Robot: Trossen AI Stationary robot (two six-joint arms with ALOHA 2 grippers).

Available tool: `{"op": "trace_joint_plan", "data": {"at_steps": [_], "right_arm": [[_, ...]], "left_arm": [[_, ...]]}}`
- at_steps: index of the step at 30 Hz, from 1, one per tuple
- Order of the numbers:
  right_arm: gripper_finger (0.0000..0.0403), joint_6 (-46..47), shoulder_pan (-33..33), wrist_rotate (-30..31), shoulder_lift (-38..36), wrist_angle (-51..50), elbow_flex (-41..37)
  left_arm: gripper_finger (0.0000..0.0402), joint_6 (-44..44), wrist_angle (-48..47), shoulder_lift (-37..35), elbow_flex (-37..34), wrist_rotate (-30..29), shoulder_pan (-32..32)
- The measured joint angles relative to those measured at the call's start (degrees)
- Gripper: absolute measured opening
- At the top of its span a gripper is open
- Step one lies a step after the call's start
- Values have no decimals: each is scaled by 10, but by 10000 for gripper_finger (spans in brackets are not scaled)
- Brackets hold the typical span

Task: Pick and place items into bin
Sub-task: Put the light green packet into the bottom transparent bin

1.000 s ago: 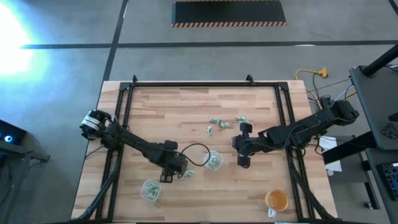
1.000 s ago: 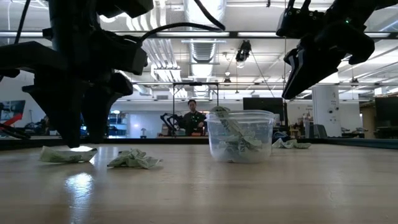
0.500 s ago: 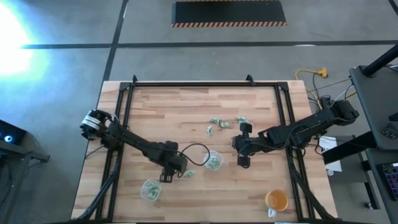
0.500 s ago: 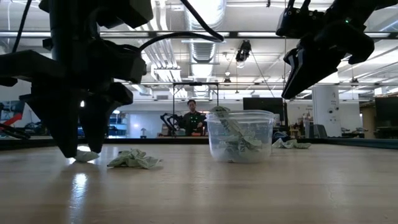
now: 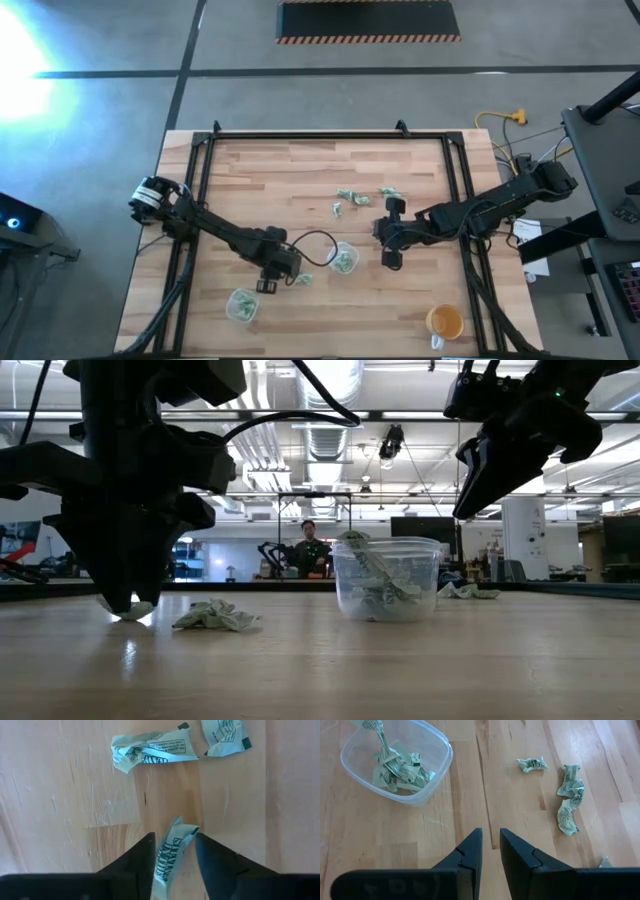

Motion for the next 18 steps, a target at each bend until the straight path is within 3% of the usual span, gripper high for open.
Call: {"op": "trace_joint_plan", "data": {"at_steps": [18], "right_arm": [[57, 0, 0, 0, 0, 0, 0]], "left_arm": [[33, 23, -6, 0, -6, 0, 1]]}}
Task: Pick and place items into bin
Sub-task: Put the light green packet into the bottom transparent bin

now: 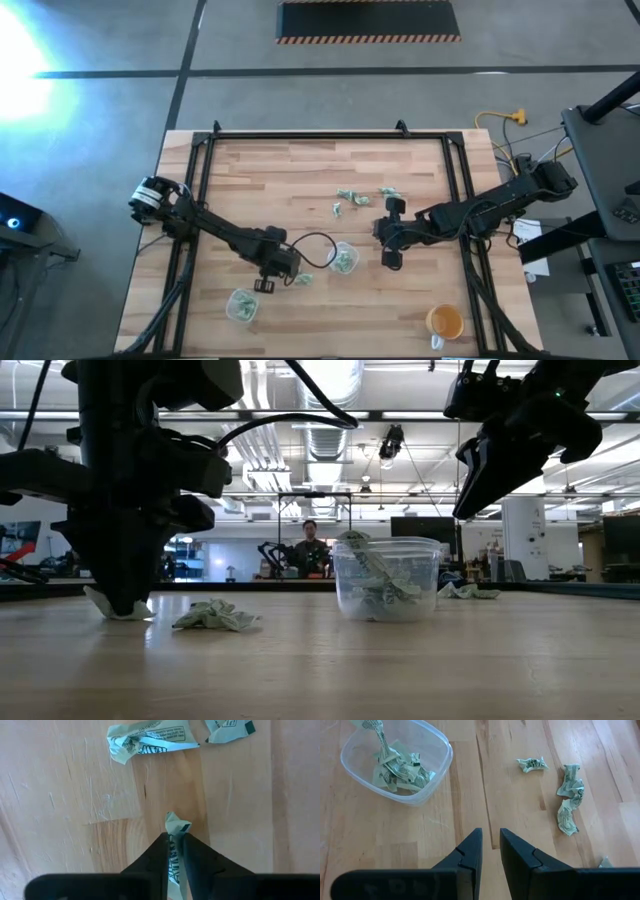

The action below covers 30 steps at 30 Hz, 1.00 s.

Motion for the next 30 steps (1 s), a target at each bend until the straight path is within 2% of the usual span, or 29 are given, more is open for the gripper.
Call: {"op": "trace_joint_plan", "data": {"at_steps": [8, 30], "right_arm": [[57, 0, 0, 0, 0, 0, 0], [57, 0, 0, 0, 0, 0, 0]], "left_arm": [[2, 12, -44, 0, 17, 0, 0], [1, 10, -188, 0, 111, -1, -1]]}}
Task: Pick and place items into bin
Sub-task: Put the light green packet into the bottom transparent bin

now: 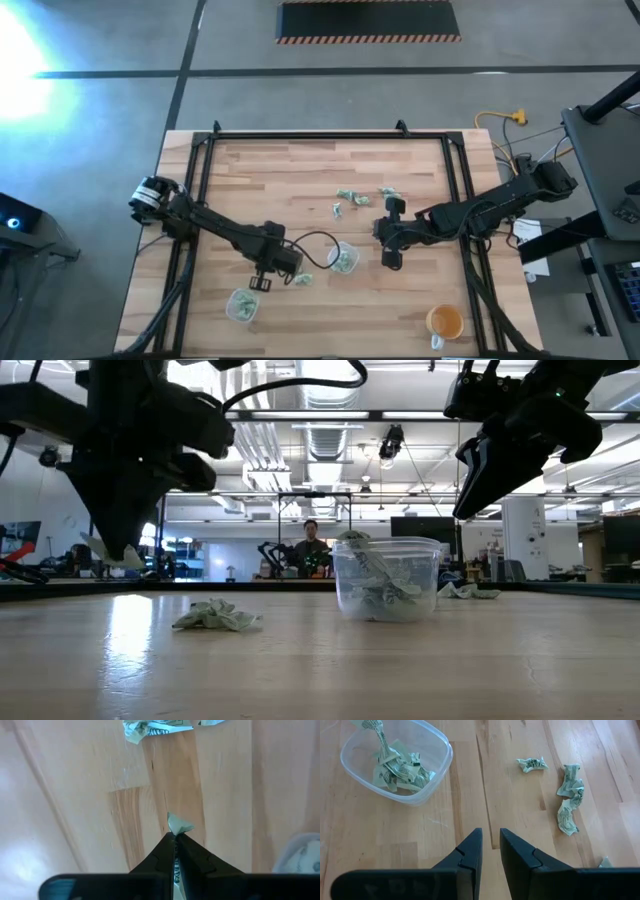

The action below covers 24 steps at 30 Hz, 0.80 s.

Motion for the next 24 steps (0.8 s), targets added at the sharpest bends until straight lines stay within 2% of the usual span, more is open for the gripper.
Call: {"op": "trace_joint_plan", "data": {"at_steps": [10, 14, 24], "right_arm": [[57, 0, 0, 0, 0, 0, -2], [57, 0, 0, 0, 0, 0, -3], [57, 0, 0, 0, 0, 5, -3]], "left_arm": [[1, -68, -88, -2, 37, 3, -21], [1, -110, -114, -14, 38, 28, -46], [1, -225, -96, -77, 38, 45, -133]]}}
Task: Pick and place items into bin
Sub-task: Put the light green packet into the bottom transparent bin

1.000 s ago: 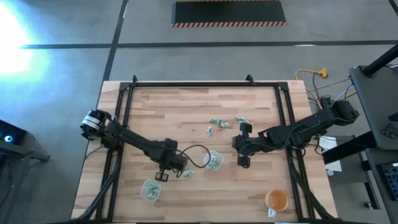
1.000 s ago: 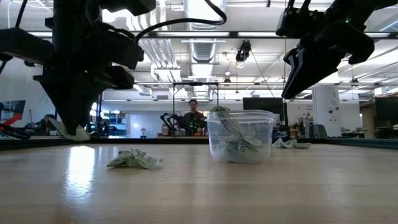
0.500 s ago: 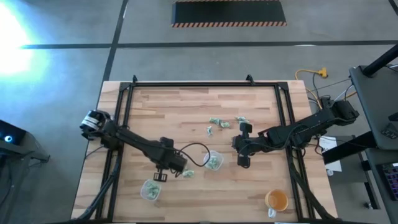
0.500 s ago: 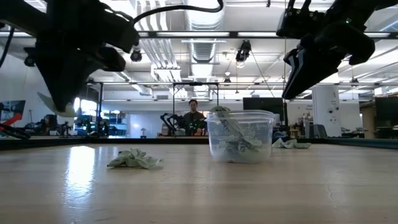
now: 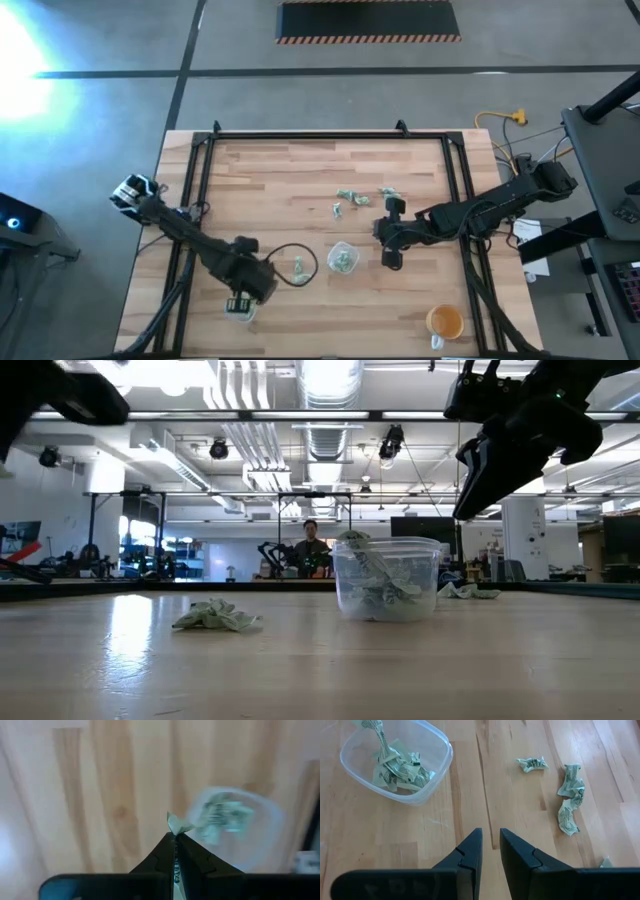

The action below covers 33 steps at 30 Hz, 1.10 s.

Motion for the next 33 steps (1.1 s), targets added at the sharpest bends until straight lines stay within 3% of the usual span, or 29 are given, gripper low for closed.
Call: {"op": "trace_joint_plan", "data": {"at_steps": [12, 33], "right_arm": [[57, 0, 0, 0, 0, 5, 0], [57, 0, 0, 0, 0, 8, -3]], "left_arm": [[1, -34, 127, -3, -3, 0, -95], [1, -103, 129, 2, -58, -15, -107]]}}
